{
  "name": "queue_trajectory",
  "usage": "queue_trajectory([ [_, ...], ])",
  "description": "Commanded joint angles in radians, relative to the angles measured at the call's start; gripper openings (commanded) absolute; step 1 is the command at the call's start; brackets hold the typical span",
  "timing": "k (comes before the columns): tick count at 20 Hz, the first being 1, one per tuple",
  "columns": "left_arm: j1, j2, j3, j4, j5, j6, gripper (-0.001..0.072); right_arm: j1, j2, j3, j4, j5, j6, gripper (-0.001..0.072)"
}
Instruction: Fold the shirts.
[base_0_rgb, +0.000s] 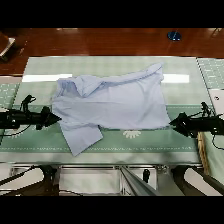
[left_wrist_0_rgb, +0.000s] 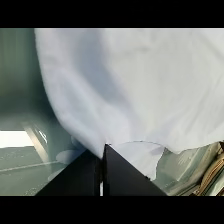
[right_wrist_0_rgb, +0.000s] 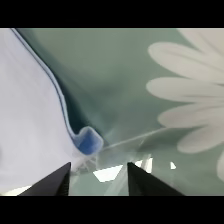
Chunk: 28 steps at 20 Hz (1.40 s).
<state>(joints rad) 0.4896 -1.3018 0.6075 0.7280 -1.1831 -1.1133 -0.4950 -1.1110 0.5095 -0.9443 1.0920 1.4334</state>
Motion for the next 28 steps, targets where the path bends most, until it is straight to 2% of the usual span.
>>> queue_trajectory([
  [1,0.000,0.000,0.002,-0.003,0.002,0.002,0.0020,0.000,-0.058,0.000,0.105,-0.041,-0.036,0.0413],
  [3,0.000,0.000,0.002,-0.003,0.011,0.002,0.0020,0.004,-0.098,0.000,0.180,-0.060,-0.076,0.0412],
  [6,-0.003,0.000,0.002,-0.007,0.039,0.002,0.0020,0.109,-0.189,0.047,0.202,-0.076,-0.088,0.0398],
  [7,-0.004,0.000,0.002,-0.019,0.035,0.002,0.0020,0.150,-0.214,0.085,0.200,-0.078,-0.078,0.0334],
  [9,-0.004,0.000,0.002,-0.057,0.013,0.003,0.0020,0.197,-0.233,0.172,0.171,-0.068,-0.066,0.0025],
  [12,-0.002,0.024,0.078,-0.170,-0.042,0.045,0.0020,0.234,-0.218,0.390,0.166,0.069,-0.074,0.0024],
  [14,0.003,0.080,0.203,-0.391,-0.103,0.087,0.0020,0.241,-0.173,0.610,0.140,0.134,-0.056,0.0023],
  [16,0.002,0.171,0.360,-0.597,-0.099,0.111,0.0019,0.243,-0.108,0.863,0.092,0.151,-0.031,0.0023],
  [17,0.001,0.223,0.458,-0.615,-0.086,0.111,0.0019,0.243,-0.070,0.992,0.071,0.156,-0.028,0.0023],
  [19,0.002,0.330,0.640,-0.524,-0.035,0.098,0.0019,0.243,0.009,1.208,-0.016,0.168,-0.028,0.0023],
  [21,0.002,0.436,0.778,-0.337,0.063,0.010,0.0019,0.242,0.093,1.341,-0.113,0.177,-0.011,0.0023],
  [22,0.002,0.494,0.836,-0.230,0.109,-0.045,0.0018,0.242,0.137,1.373,-0.143,0.185,-0.003,0.0023],
  [24,0.002,0.603,0.912,-0.042,0.152,-0.098,0.0018,0.242,0.238,1.388,-0.161,0.190,0.002,0.0023],
  [28,-0.004,0.830,0.942,0.280,0.152,-0.195,0.0019,0.242,0.417,1.388,-0.235,0.232,0.034,0.0023],
])
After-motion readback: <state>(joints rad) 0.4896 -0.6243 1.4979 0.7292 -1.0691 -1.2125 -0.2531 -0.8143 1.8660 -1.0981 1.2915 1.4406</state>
